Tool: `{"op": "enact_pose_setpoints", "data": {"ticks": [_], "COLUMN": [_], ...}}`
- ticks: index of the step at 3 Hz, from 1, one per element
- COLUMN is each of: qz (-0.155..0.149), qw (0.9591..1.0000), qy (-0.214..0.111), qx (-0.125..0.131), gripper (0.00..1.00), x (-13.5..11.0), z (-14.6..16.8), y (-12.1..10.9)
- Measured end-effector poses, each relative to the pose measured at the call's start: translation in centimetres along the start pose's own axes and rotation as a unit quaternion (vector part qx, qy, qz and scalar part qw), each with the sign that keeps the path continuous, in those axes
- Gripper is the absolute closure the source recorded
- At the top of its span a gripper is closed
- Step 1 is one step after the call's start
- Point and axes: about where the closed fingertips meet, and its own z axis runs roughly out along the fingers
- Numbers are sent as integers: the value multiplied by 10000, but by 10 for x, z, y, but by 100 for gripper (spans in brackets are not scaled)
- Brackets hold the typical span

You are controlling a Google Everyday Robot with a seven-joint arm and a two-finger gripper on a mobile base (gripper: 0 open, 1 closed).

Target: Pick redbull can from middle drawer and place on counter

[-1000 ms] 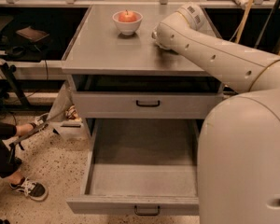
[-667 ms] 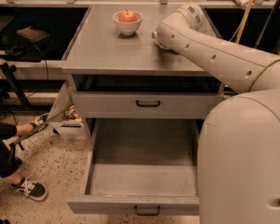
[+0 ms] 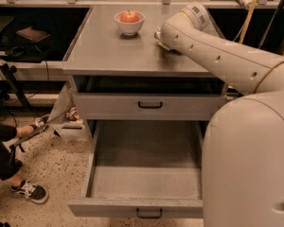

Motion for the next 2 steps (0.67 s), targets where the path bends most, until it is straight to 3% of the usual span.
{"op": "enact_pose_setpoints", "data": {"ticks": [1, 2], "qz": [0, 0], "qw": [10000, 10000], "qy": [0, 0], "qx": [0, 0], "gripper": [0, 0], "x": [0, 0], "z": [0, 0], "y": [0, 0]}}
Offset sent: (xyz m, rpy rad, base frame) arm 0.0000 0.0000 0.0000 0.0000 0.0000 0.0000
